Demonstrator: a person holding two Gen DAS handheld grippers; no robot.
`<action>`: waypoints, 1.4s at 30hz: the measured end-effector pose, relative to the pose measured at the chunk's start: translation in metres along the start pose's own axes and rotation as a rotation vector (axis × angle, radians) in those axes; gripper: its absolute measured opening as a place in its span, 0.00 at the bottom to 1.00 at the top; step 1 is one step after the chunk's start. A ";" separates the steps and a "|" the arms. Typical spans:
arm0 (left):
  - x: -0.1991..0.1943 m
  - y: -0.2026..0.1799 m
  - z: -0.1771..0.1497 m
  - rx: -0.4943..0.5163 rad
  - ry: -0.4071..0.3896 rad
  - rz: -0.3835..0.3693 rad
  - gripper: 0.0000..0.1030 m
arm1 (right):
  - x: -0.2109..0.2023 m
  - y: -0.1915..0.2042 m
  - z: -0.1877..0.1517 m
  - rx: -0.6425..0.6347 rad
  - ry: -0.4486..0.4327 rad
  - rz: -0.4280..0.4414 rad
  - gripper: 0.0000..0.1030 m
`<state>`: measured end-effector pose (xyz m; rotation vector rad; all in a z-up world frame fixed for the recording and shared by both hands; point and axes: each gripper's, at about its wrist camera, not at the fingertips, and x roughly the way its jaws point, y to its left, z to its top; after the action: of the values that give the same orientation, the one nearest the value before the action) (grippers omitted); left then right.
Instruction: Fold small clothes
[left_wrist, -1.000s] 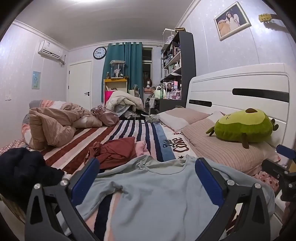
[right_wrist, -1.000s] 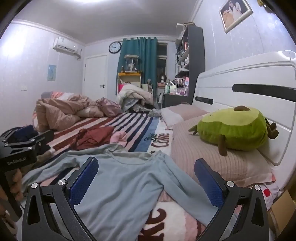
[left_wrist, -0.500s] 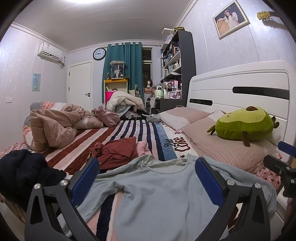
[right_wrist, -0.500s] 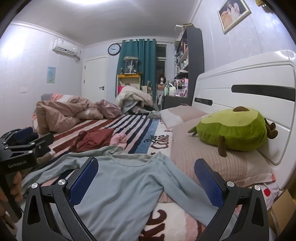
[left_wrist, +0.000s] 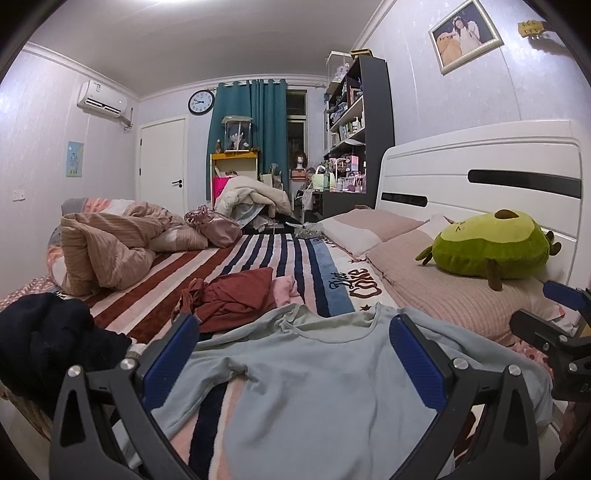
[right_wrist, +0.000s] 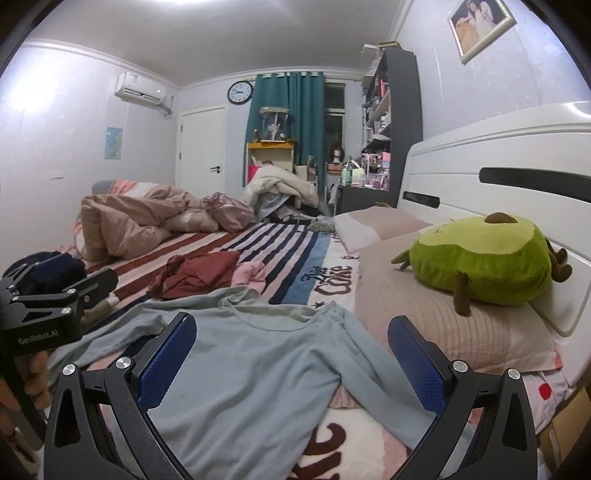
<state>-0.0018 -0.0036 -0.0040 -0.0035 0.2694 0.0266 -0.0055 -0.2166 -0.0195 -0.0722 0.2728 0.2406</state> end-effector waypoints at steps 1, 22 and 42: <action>0.000 0.000 0.000 0.002 0.003 0.002 0.99 | 0.002 0.002 0.000 -0.004 0.003 0.007 1.00; 0.002 -0.004 -0.001 0.019 0.021 -0.004 0.99 | 0.013 0.012 0.001 -0.010 0.015 0.034 1.00; 0.003 0.022 -0.006 0.009 0.037 0.035 0.99 | 0.028 0.014 -0.012 0.065 0.080 0.037 1.00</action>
<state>-0.0013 0.0181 -0.0106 0.0096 0.3062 0.0601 0.0142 -0.1978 -0.0396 -0.0125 0.3613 0.2655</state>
